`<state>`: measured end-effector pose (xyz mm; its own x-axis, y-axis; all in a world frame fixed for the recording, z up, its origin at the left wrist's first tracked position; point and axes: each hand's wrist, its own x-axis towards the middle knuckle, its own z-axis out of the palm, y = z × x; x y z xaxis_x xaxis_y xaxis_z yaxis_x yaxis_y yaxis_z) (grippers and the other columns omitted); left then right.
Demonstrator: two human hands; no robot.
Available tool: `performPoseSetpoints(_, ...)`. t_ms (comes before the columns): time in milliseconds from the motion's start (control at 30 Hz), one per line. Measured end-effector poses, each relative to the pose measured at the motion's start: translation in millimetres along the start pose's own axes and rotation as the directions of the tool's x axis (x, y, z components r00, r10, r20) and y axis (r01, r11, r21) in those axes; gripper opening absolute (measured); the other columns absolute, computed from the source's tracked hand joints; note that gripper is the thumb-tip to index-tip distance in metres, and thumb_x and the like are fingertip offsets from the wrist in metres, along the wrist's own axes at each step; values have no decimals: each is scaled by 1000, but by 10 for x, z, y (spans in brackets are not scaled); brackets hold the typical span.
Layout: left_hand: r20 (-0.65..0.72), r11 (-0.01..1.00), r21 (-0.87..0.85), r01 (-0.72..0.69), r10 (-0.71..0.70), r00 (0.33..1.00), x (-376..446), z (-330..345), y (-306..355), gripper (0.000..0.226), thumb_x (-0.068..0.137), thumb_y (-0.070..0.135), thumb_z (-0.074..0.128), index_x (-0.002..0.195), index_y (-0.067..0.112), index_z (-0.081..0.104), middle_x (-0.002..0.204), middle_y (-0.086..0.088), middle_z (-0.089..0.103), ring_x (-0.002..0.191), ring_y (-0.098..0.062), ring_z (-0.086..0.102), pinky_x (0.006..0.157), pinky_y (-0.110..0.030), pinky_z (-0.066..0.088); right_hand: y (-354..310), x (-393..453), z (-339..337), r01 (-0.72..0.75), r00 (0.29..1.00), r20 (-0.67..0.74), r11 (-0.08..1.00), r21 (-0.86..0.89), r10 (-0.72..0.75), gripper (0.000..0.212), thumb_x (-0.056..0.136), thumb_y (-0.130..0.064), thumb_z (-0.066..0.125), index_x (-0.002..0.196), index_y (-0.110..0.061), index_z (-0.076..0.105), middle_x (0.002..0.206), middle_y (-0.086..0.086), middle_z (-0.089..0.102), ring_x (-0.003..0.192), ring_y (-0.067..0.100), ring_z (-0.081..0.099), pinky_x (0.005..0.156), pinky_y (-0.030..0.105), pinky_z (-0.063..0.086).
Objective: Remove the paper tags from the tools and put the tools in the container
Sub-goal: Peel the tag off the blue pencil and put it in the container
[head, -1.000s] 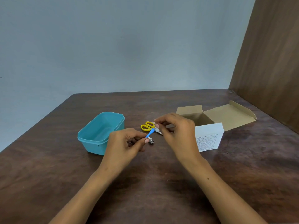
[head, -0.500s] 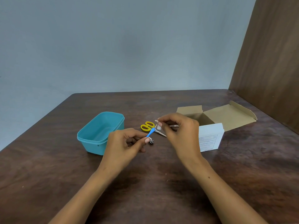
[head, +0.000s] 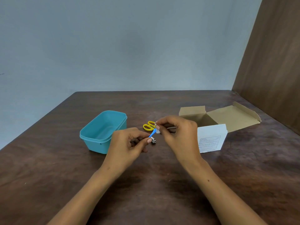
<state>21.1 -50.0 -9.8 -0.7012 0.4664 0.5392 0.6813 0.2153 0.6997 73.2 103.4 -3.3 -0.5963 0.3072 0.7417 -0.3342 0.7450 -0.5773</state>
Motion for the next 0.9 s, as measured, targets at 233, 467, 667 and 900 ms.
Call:
performPoseSetpoints(233,9,998,-31,62,-61,998,8,24,-13,8,79,7,73,86,9,77,69,0,69,54,-11,68,56,-35,59,18,39,-37,-194,980,-21,979,54,196,10,78,-5,74,75,-15,72,68,-16,66,72,2,65,63,7,46)
performPoseSetpoints(467,25,955,-246,167,-166,986,48,-9,23,10,81,1,68,89,-3,73,75,-20,69,55,-19,68,55,-20,54,-61,46,-65,-449,888,153,747,491,434,13,81,5,69,80,-8,69,77,4,72,71,8,70,63,18,54)
performPoseSetpoints(667,24,975,-198,101,-98,995,35,-29,22,11,81,3,69,90,1,75,73,-13,67,57,-18,68,58,-21,55,-97,70,-114,-585,790,324,483,652,520,9,80,6,67,86,-1,69,77,7,73,72,13,71,64,18,55)
performPoseSetpoints(900,-14,988,-151,29,-31,999,27,-48,57,11,80,4,70,90,6,75,73,-6,68,58,-14,68,59,-19,55,-114,102,-142,-629,726,414,285,724,549,12,78,7,66,81,-4,69,77,9,73,75,18,71,68,20,57)
